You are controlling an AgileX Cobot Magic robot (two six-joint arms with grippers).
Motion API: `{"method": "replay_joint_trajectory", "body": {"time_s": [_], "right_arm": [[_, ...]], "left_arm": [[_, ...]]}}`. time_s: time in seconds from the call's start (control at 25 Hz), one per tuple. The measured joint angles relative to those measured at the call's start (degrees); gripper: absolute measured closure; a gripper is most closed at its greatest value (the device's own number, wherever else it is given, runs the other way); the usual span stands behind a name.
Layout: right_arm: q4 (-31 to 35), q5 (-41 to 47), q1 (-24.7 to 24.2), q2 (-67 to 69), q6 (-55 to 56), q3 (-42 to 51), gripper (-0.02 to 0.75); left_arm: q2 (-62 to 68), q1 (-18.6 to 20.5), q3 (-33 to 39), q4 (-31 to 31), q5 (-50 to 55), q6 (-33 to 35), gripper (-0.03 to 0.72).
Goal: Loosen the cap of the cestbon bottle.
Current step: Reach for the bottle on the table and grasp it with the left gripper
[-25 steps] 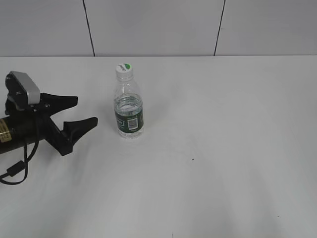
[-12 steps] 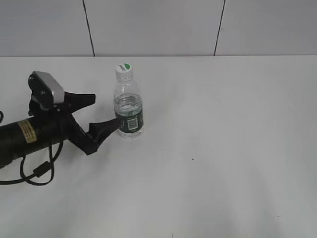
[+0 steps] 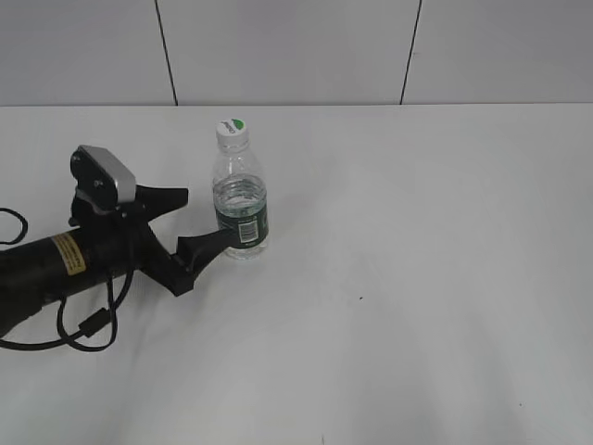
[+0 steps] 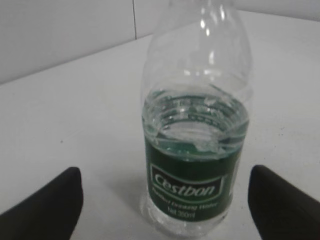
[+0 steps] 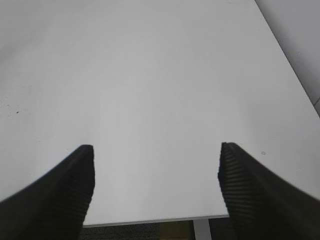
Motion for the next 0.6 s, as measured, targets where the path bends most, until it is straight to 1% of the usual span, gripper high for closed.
{"method": "replay_joint_trajectory", "body": {"time_s": [0.08, 0.24, 0.4, 0.6], "right_arm": [[0.0, 0.0, 0.0, 0.0, 0.0, 0.0, 0.149], [0.0, 0.0, 0.0, 0.0, 0.0, 0.0, 0.149], [0.0, 0.0, 0.0, 0.0, 0.0, 0.0, 0.149], [0.0, 0.0, 0.0, 0.0, 0.0, 0.0, 0.149]], "left_arm": [[2.2, 0.0, -0.3, 0.1, 0.0, 0.0, 0.090], [4.0, -0.2, -1.7, 2.1, 0.3, 0.0, 0.095], [4.4, -1.1, -3.8, 2.3, 0.1, -0.1, 0.094], [5.8, -2.6, -6.6, 2.3, 0.1, -1.8, 0.095]]}}
